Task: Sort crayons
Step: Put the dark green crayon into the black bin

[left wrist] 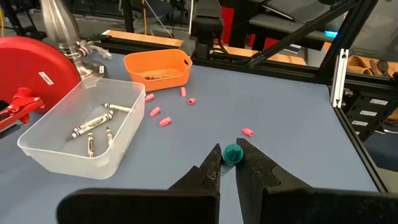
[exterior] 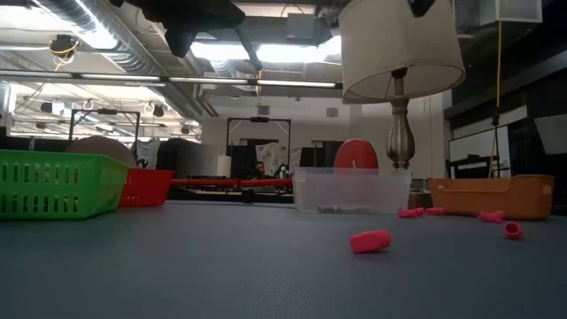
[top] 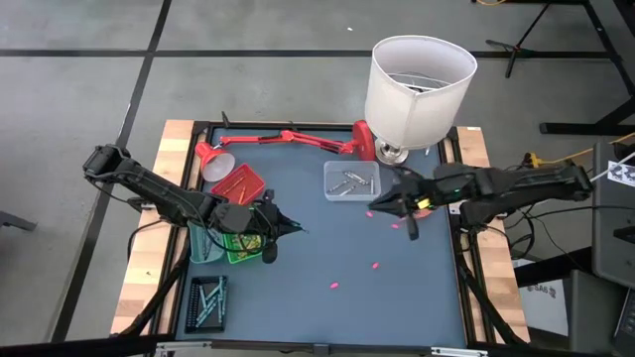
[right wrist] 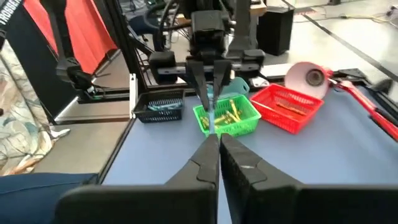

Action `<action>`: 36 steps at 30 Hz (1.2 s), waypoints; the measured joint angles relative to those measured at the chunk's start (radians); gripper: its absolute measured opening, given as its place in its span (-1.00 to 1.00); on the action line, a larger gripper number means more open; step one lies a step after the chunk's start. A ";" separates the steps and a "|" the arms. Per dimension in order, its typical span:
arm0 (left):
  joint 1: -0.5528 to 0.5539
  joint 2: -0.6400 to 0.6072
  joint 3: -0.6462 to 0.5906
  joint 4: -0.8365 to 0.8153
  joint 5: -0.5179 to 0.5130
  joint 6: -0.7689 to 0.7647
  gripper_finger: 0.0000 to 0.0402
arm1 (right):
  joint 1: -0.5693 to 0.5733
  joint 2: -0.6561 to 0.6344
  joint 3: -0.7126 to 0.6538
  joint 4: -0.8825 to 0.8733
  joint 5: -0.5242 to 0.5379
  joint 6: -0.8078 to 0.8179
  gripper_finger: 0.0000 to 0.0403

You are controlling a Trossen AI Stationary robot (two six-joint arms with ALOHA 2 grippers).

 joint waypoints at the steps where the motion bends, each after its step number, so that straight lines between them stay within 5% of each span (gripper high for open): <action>1: 0.000 0.000 0.000 0.000 0.000 0.000 -0.94 | 0.000 -0.024 0.000 -0.032 0.012 0.000 -0.92; 8: 0.000 0.000 0.000 -0.001 0.000 -0.001 -0.94 | 0.001 -0.088 0.000 -0.194 0.148 0.001 -0.94; 20: 0.000 0.000 0.000 -0.002 0.000 0.001 -0.94 | 0.001 -0.127 -0.013 -0.284 0.119 -0.041 -0.98; 31: -0.003 0.000 0.000 -0.002 0.000 0.001 -0.94 | 0.000 -0.399 -0.439 0.074 0.094 0.010 -0.97; 36: -0.005 0.000 0.000 -0.002 0.000 0.001 -0.94 | 0.000 -0.578 -0.565 0.101 0.139 0.023 -0.97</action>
